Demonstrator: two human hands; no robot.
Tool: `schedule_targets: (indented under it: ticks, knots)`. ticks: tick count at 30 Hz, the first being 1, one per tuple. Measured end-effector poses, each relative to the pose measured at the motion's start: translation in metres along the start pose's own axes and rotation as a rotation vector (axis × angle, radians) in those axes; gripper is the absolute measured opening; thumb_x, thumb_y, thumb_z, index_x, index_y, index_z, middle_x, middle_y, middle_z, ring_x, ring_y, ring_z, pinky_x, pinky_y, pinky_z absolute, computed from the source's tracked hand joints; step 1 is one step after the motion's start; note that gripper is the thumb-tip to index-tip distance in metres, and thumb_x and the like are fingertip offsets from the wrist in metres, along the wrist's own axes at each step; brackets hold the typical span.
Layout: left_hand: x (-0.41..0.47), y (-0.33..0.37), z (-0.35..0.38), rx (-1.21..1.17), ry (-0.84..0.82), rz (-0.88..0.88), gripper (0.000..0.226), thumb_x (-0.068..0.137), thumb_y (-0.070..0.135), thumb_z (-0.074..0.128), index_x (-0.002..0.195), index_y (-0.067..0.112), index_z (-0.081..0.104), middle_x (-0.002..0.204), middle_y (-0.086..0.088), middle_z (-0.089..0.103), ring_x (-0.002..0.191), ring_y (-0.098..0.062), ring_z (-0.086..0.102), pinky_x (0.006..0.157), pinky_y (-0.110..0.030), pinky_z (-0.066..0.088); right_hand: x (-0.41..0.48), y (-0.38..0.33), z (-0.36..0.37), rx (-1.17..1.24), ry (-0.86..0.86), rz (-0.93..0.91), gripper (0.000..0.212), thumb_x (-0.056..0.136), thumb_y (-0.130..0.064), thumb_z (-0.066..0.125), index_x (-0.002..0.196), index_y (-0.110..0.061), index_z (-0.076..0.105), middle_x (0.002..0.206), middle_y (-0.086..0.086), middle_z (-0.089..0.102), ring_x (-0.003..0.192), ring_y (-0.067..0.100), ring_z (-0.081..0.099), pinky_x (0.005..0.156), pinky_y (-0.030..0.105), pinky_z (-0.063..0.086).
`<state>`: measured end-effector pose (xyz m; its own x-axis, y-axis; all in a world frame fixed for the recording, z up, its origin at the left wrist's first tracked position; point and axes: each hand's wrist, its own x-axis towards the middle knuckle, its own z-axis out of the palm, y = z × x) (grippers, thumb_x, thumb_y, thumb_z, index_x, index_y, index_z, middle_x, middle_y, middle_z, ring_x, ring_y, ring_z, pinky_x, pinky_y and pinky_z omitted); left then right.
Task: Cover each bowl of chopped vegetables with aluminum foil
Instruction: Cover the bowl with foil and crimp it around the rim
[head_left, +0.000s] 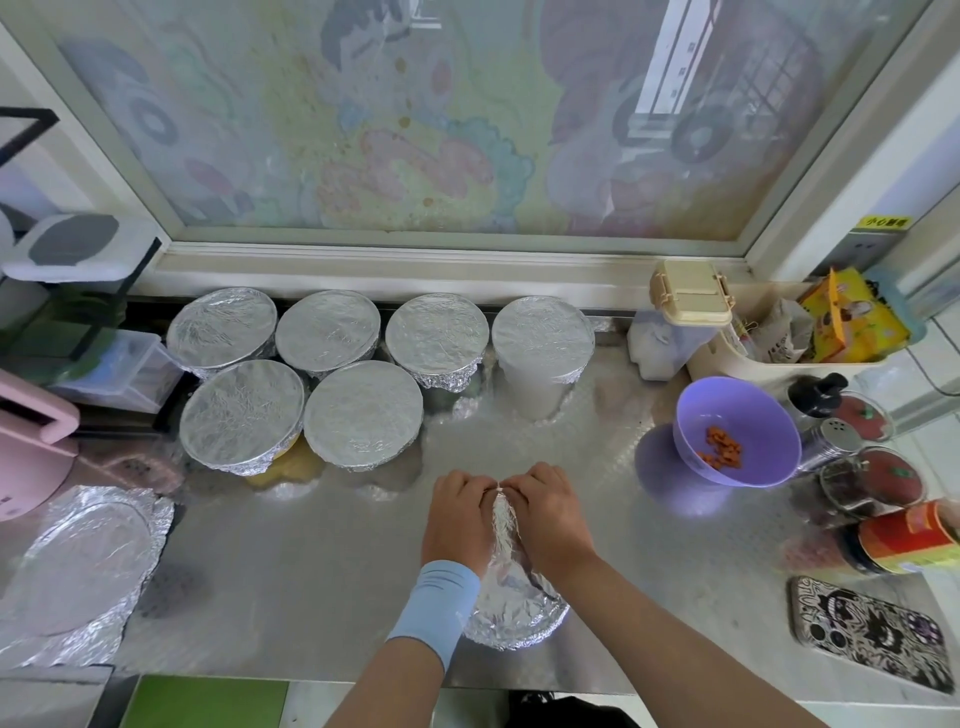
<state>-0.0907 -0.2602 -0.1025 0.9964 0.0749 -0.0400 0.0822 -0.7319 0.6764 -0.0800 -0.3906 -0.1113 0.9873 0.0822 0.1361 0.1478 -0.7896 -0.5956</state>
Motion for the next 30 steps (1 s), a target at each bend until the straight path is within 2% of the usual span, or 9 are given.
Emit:
schedule_targets:
  ticks: [3, 5, 7, 11, 15, 18, 24, 27, 30]
  knots:
    - [-0.003, 0.003, 0.002, -0.028, 0.047, -0.111, 0.021, 0.099, 0.018, 0.046, 0.099, 0.021, 0.067, 0.095, 0.008, 0.047, 0.101, -0.011, 0.039, 0.083, -0.024, 0.038, -0.003, -0.002, -0.001, -0.099, 0.046, -0.039, 0.009, 0.085, -0.009, 0.066, 0.090, -0.014, 0.072, 0.092, 0.002, 0.056, 0.082, 0.023, 0.053, 0.075, 0.033, 0.050]
    - [-0.004, 0.005, 0.003, -0.014, 0.081, -0.139, 0.020, 0.097, 0.014, 0.048, 0.096, 0.019, 0.067, 0.093, 0.005, 0.049, 0.099, -0.015, 0.040, 0.086, -0.030, 0.041, -0.006, -0.001, -0.001, -0.108, 0.037, 0.004, 0.026, 0.071, 0.003, 0.077, 0.089, -0.014, 0.071, 0.090, 0.002, 0.056, 0.079, 0.023, 0.053, 0.069, 0.030, 0.050]
    - [-0.004, 0.008, 0.002, 0.049, 0.101, -0.100, 0.018, 0.093, 0.011, 0.051, 0.090, 0.016, 0.068, 0.090, 0.002, 0.051, 0.093, -0.018, 0.044, 0.084, -0.034, 0.043, -0.008, 0.000, 0.000, -0.104, 0.005, 0.037, 0.040, 0.059, 0.009, 0.079, 0.090, -0.016, 0.071, 0.089, 0.000, 0.055, 0.079, 0.022, 0.053, 0.068, 0.027, 0.048]
    - [0.005, 0.005, 0.000, 0.078, 0.003, 0.093, 0.016, 0.091, 0.009, 0.054, 0.092, 0.014, 0.069, 0.093, 0.001, 0.053, 0.094, -0.017, 0.044, 0.082, -0.027, 0.041, -0.009, 0.003, 0.000, -0.050, -0.010, 0.055, 0.043, 0.062, 0.012, 0.077, 0.094, -0.016, 0.071, 0.090, 0.000, 0.054, 0.084, 0.022, 0.052, 0.071, 0.028, 0.050]
    - [0.010, 0.000, 0.000, -0.010, -0.082, 0.118, 0.016, 0.097, 0.021, 0.053, 0.098, 0.019, 0.069, 0.093, 0.007, 0.052, 0.095, -0.008, 0.040, 0.080, -0.014, 0.032, -0.009, 0.001, -0.003, 0.027, -0.061, 0.075, 0.026, 0.079, 0.003, 0.069, 0.099, -0.014, 0.072, 0.092, -0.001, 0.054, 0.090, 0.018, 0.049, 0.075, 0.025, 0.046]
    - [0.007, -0.002, 0.001, -0.051, -0.049, 0.074, 0.015, 0.097, 0.021, 0.055, 0.096, 0.018, 0.069, 0.091, 0.007, 0.052, 0.094, -0.009, 0.041, 0.080, -0.014, 0.031, -0.004, 0.000, -0.006, 0.110, -0.070, 0.124, 0.015, 0.092, -0.011, 0.062, 0.101, -0.012, 0.073, 0.095, 0.000, 0.056, 0.095, 0.016, 0.048, 0.081, 0.019, 0.038]
    - [-0.003, -0.004, 0.003, -0.029, 0.063, -0.067, 0.020, 0.101, 0.015, 0.046, 0.094, 0.020, 0.065, 0.094, 0.007, 0.048, 0.096, -0.013, 0.040, 0.082, -0.019, 0.035, -0.007, 0.007, -0.009, 0.048, 0.016, 0.110, 0.008, 0.088, -0.011, 0.067, 0.091, -0.010, 0.074, 0.087, 0.001, 0.058, 0.086, 0.022, 0.054, 0.077, 0.034, 0.047]
    - [-0.004, 0.000, 0.005, 0.019, 0.071, -0.087, 0.021, 0.101, 0.013, 0.046, 0.096, 0.014, 0.066, 0.096, 0.001, 0.051, 0.099, -0.018, 0.042, 0.088, -0.032, 0.042, -0.004, 0.010, -0.009, 0.045, 0.004, 0.090, 0.006, 0.085, -0.010, 0.070, 0.086, -0.011, 0.075, 0.079, 0.001, 0.057, 0.080, 0.024, 0.055, 0.072, 0.035, 0.048]
    - [-0.001, 0.004, 0.005, 0.091, 0.038, 0.024, 0.019, 0.099, 0.012, 0.048, 0.100, 0.012, 0.066, 0.099, -0.002, 0.054, 0.099, -0.021, 0.044, 0.088, -0.033, 0.043, -0.001, 0.013, -0.011, 0.031, 0.020, 0.060, 0.008, 0.082, -0.013, 0.068, 0.082, -0.011, 0.076, 0.073, 0.003, 0.055, 0.072, 0.025, 0.055, 0.065, 0.032, 0.046]
